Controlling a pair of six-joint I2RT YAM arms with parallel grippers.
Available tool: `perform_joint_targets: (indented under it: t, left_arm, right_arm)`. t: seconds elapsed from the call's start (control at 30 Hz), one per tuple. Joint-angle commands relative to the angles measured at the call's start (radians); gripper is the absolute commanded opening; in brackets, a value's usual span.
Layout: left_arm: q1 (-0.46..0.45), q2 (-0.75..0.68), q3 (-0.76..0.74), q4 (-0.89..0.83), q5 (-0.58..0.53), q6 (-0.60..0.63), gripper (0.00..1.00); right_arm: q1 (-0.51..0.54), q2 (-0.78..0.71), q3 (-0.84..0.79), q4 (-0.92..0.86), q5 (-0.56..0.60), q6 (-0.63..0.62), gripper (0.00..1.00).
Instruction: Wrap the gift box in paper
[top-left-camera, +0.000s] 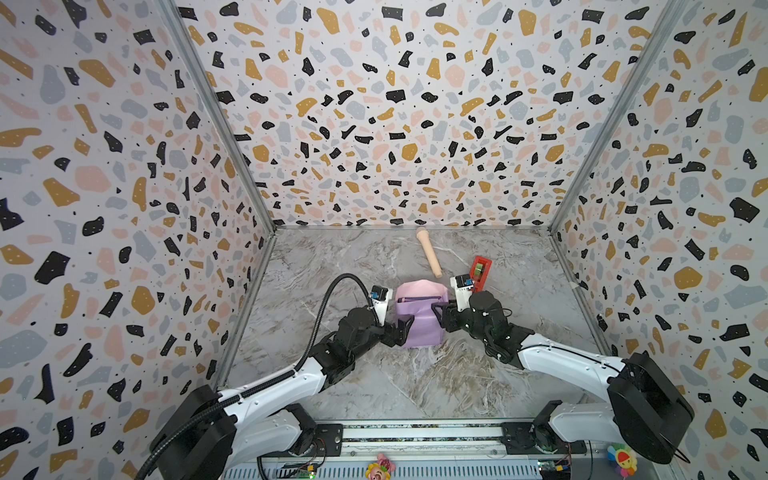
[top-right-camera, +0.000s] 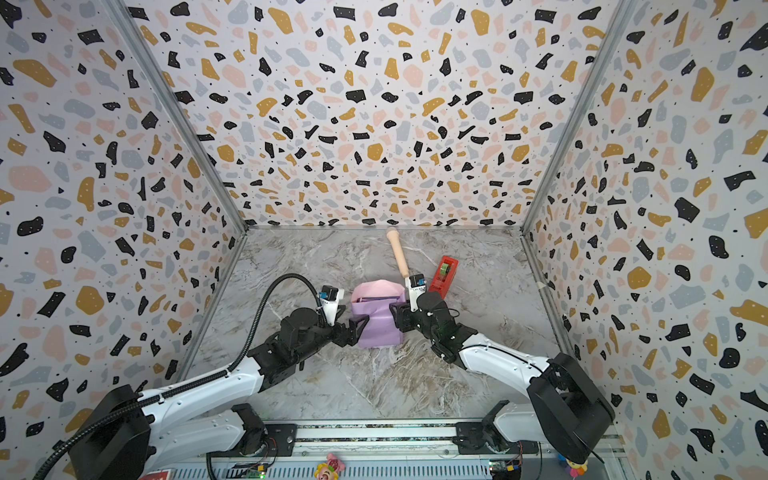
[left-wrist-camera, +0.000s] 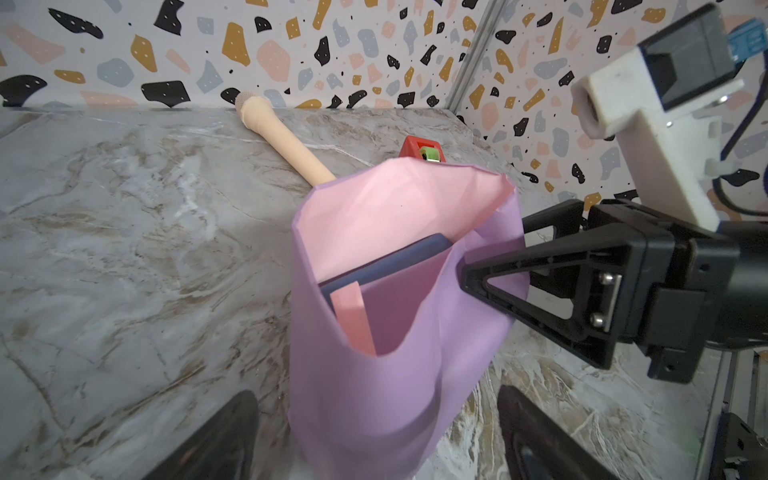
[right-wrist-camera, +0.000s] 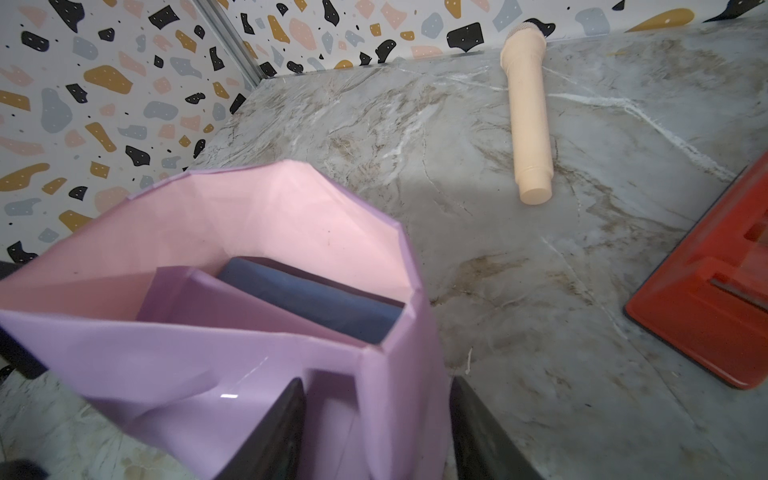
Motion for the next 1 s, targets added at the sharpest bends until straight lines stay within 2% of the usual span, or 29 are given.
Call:
perform_joint_targets:
  t: [0.0, 0.23, 0.47, 0.67, 0.97]
  left_arm:
    - [0.006, 0.047, 0.022, 0.005, 0.031, 0.047, 0.90]
    - [0.025, 0.087, 0.046, 0.027, -0.045, 0.012, 0.90]
    - [0.058, 0.087, 0.033, 0.038, -0.027, -0.003, 0.89]
    - [0.105, 0.097, 0.020, 0.079, 0.039, -0.055, 0.89]
    - [0.153, 0.100, 0.031, 0.076, 0.054, -0.097, 0.89]
  right_arm:
    - [-0.004, 0.005, -0.017, -0.082, 0.025, -0.008, 0.55]
    - [-0.004, 0.004, -0.017, -0.085, 0.022, -0.011, 0.55]
    - [-0.004, 0.006, -0.019, -0.083, 0.023, -0.014, 0.55]
    - [-0.004, 0.010, -0.021, -0.084, 0.023, -0.015, 0.54]
    - [-0.003, 0.009, -0.031, -0.078, 0.022, -0.014, 0.53]
